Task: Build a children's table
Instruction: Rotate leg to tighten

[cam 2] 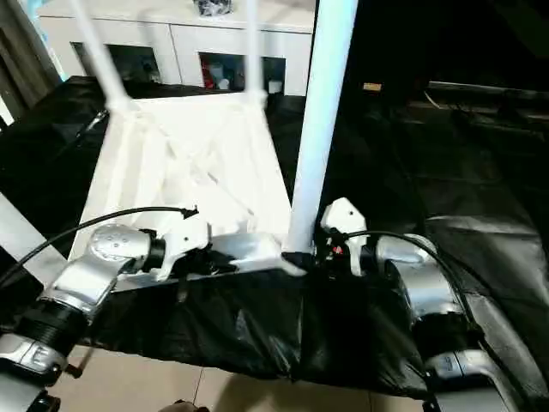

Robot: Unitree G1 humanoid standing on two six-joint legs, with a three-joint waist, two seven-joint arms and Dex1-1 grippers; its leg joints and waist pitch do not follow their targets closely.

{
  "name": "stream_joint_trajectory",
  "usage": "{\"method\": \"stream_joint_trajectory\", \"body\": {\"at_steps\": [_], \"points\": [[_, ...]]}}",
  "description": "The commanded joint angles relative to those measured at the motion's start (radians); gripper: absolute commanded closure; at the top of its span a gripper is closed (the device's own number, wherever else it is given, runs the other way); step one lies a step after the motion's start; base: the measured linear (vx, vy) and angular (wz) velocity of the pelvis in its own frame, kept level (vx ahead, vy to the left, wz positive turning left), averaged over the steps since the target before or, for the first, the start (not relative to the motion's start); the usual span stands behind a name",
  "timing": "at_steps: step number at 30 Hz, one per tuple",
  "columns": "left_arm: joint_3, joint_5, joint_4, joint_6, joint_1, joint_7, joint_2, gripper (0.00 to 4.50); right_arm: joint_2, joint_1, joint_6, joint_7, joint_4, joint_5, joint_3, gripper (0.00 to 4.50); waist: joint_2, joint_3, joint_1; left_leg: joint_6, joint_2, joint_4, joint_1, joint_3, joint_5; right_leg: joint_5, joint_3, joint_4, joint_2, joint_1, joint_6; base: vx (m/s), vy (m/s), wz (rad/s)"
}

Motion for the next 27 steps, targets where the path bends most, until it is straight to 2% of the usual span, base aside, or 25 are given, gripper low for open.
{"method": "stream_joint_trajectory", "body": {"at_steps": [1,5,10,14,17,18,19,20,21,22,23,24,25,26,27], "points": [[-0.018,-0.014,0.01,-0.021,-0.001,-0.013,-0.004,4.5,0.01,-0.002,0.008,0.051,0.018,0.001,0.041,2.05,-0.012,-0.056,0.003,0.113,0.054,-0.061,0.019,-0.009,-0.12,0.045,0.032,-0.054,-0.053,0.04,-0.31,0.0,0.0,0.0],[-0.018,-0.013,0.017,-0.026,-0.002,-0.019,-0.002,4.5,0.009,0.001,0.011,0.065,0.016,0.0,0.049,2.35,-0.015,-0.058,0.005,0.124,0.053,-0.058,0.018,-0.008,-0.092,0.08,0.033,-0.05,-0.054,0.041,-0.311,0.0,0.0,0.0],[-0.015,-0.014,0.028,-0.028,-0.006,-0.023,-0.002,4.5,0.01,0.01,0.014,0.074,0.012,0.006,0.052,2.51,-0.015,-0.058,0.007,0.124,0.053,-0.057,0.019,-0.008,-0.094,0.071,0.032,-0.051,-0.053,0.04,-0.31,0.0,0.0,0.0],[-0.001,0.001,0.044,0.002,-0.015,0.06,-0.034,4.5,0.032,0.047,0.054,0.012,-0.026,0.012,0.038,2.52,-0.014,-0.057,0.009,0.117,0.053,-0.058,0.02,-0.008,-0.102,0.062,0.033,-0.051,-0.053,0.041,-0.307,0.0,0.0,0.0],[0.014,0.009,0.056,0.035,-0.029,0.146,-0.081,4.5,0.08,0.079,0.088,-0.115,-0.043,-0.004,0.021,2.52,-0.015,-0.049,0.012,0.09,0.054,-0.065,0.024,-0.007,-0.154,-0.029,0.037,-0.064,-0.055,0.034,-0.291,0.0,0.0,0.0],[0.013,0.024,0.065,0.049,-0.039,0.198,-0.112,4.5,0.11,0.086,0.105,-0.189,-0.038,-0.015,0.011,2.52,-0.015,-0.042,0.009,0.059,0.054,-0.074,0.025,-0.01,-0.21,-0.128,0.04,-0.075,-0.056,0.032,-0.271,0.0,0.0,0.0],[0.01,0.033,0.07,0.057,-0.044,0.227,-0.132,4.5,0.13,0.089,0.11,-0.236,-0.034,-0.024,0.006,2.53,-0.018,-0.037,0.006,0.022,0.051,-0.082,0.029,-0.013,-0.285,-0.265,0.039,-0.085,-0.058,0.032,-0.238,0.0,0.0,0.0],[0.007,0.039,0.073,0.063,-0.049,0.251,-0.148,4.5,0.147,0.092,0.114,-0.273,-0.03,-0.03,0.001,2.53,-0.018,-0.034,0.003,0.005,0.051,-0.085,0.032,-0.014,-0.315,-0.322,0.041,-0.091,-0.058,0.029,-0.22,0.0,0.0,0.0],[0.001,0.058,0.086,0.089,-0.063,0.332,-0.21,4.5,0.205,0.094,0.138,-0.386,-0.018,-0.042,-0.013,2.53,-0.018,-0.029,-0.001,-0.022,0.051,-0.087,0.042,-0.018,-0.379,-0.432,0.043,-0.104,-0.062,0.019,-0.186,0.0,0.0,0.0],[0.001,0.058,0.086,0.089,-0.063,0.332,-0.21,4.5,0.205,0.094,0.138,-0.386,-0.018,-0.042,-0.013,2.53,-0.015,-0.025,-0.007,-0.047,0.051,-0.091,0.05,-0.023,-0.432,-0.496,0.043,-0.111,-0.061,0.011,-0.163,0.0,0.0,0.0],[-0.004,0.064,0.094,0.1,-0.072,0.365,-0.242,4.5,0.239,0.089,0.147,-0.446,-0.008,-0.049,-0.018,2.53,-0.015,-0.025,-0.007,-0.047,0.051,-0.091,0.05,-0.023,-0.432,-0.496,0.043,-0.111,-0.061,0.011,-0.163,0.0,0.0,0.0],[-0.007,0.071,0.106,0.117,-0.084,0.413,-0.289,4.5,0.288,0.077,0.155,-0.541,0.008,-0.065,-0.024,2.53,-0.014,-0.022,-0.018,-0.061,0.046,-0.092,0.062,-0.03,-0.504,-0.592,0.039,-0.127,-0.062,0.005,-0.121,0.0,0.0,0.0],[-0.007,0.073,0.11,0.123,-0.088,0.431,-0.304,4.5,0.305,0.073,0.159,-0.576,0.011,-0.073,-0.027,2.53,-0.015,-0.023,-0.021,-0.063,0.046,-0.096,0.06,-0.034,-0.506,-0.601,0.038,-0.129,-0.063,0.009,-0.11,0.0,0.0,0.0],[-0.011,0.076,0.118,0.132,-0.098,0.456,-0.333,4.5,0.345,0.052,0.169,-0.65,0.032,-0.082,-0.036,2.53,-0.004,-0.028,-0.024,-0.066,0.044,-0.102,0.055,-0.039,-0.492,-0.578,0.039,-0.126,-0.062,0.013,-0.099,0.0,0.0,0.0],[-0.013,0.079,0.122,0.138,-0.104,0.47,-0.352,4.5,0.371,0.038,0.177,-0.699,0.046,-0.088,-0.042,2.53,-0.009,-0.033,-0.028,-0.061,0.043,-0.103,0.054,-0.039,-0.482,-0.543,0.039,-0.126,-0.061,0.014,-0.1,0.0,0.0,0.0]]}}
